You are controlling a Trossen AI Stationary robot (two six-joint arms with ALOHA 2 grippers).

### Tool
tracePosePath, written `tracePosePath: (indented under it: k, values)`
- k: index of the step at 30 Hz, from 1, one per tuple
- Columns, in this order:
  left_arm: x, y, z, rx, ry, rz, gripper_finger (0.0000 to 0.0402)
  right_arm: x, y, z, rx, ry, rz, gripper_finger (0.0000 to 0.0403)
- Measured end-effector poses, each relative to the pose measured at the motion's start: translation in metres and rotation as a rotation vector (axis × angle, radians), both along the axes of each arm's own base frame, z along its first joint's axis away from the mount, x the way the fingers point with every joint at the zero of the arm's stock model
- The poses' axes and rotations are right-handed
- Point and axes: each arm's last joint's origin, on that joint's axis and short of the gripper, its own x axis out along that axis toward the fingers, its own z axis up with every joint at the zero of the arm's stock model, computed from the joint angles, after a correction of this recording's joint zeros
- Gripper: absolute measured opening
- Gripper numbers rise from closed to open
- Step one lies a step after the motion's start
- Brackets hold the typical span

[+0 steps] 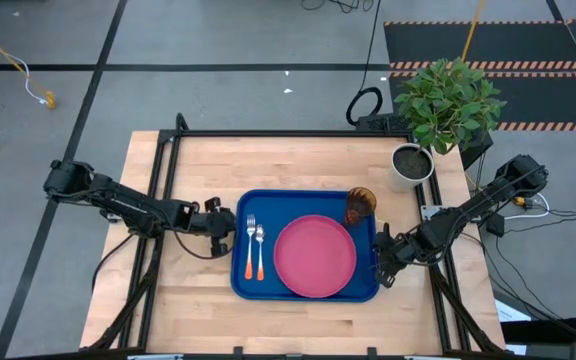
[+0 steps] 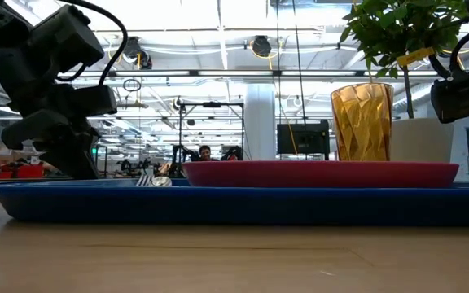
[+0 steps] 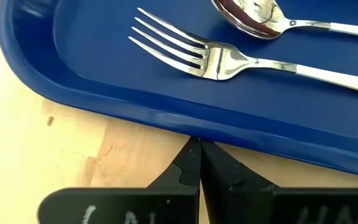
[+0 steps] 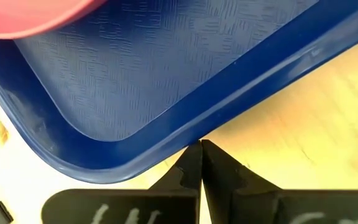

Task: Pick and place plate/cup/fork/spoon on tray
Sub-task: Adjust the blue tray

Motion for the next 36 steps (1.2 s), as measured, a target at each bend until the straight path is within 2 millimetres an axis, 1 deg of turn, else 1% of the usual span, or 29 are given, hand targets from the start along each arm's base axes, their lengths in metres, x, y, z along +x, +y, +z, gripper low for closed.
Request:
tracePosePath:
  k: [4,12,29,36]
  values:
    - [-0.001,-0.001,-0.001,-0.034,0.018,-0.004,0.0001,0.002,-0.003,0.0,-0.013,-0.012,0.002,0.0]
    - [-0.004,-0.001,-0.003,-0.029,0.053,-0.005,0.0001,0.011,-0.007,-0.003,-0.02,-0.041,0.03,0.0]
    - [-0.003,-0.001,-0.002,-0.027,0.034,-0.001,0.0001,0.011,-0.008,-0.004,-0.031,-0.037,0.027,0.0]
    - [-0.004,-0.001,-0.002,-0.031,0.043,0.006,0.0025,0.009,-0.009,-0.005,-0.044,-0.009,-0.003,0.0]
